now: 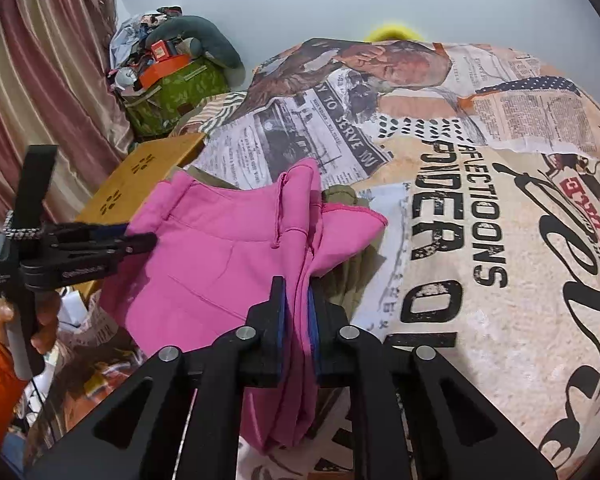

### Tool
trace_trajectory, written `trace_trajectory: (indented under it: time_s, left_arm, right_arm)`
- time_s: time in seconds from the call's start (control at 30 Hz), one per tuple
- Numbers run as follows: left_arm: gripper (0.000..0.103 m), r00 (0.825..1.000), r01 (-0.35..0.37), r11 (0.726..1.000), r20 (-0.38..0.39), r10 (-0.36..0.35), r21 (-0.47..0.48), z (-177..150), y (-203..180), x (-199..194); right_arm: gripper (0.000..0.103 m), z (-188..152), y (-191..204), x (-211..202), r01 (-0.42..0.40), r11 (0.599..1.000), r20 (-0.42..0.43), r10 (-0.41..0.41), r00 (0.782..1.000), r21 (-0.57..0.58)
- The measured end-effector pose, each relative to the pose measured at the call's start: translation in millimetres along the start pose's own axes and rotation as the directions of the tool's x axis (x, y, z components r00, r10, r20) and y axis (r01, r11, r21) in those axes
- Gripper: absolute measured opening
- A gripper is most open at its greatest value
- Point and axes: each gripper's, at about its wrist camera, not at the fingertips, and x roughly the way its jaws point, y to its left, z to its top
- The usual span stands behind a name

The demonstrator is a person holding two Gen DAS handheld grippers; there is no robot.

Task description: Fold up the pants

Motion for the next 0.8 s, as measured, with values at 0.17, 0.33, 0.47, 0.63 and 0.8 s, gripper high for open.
trace_trajectory:
  time_s: [0.17, 0.33, 0.47, 0.63, 0.8]
  left_arm:
    - [0.067, 0.999, -0.038, 0.999, -0.016, 0.038, -0.004, -8, 10, -1]
    - [0.068, 0.997, -0.076, 0.997, -0.036, 0.074, -0.034, -16, 21, -5]
    - [0.068, 0.995, -0.099, 0.994, -0.038, 0.097, -0.050, -18, 28, -22]
    - [0.068, 0.996, -0.088, 0.992, 0.020, 0.090, -0.087, -17, 33, -75]
    - [0.068, 0.991, 0.000, 0.994, 0.130, 0.015, -0.113, -24, 22, -153]
  right_arm:
    - [0.033, -5, -9, -7, 0.100, 0.995, -0.013, -0.100, 0.995, -0.004]
    - [0.036, -9, -19, -18, 0.153, 0.988, -0.033, -0.153, 0.988, 0.000]
    - [0.036, -7, -19, -42, 0.136, 0.990, -0.008, -0.136, 0.991, 0.019]
    - [0.036, 6, 4, -90, 0.115, 0.993, 0.082, -0.114, 0.990, -0.005]
    - [0.036, 12, 36, -151, 0.063, 0.997, 0.210, -0.050, 0.977, -0.054]
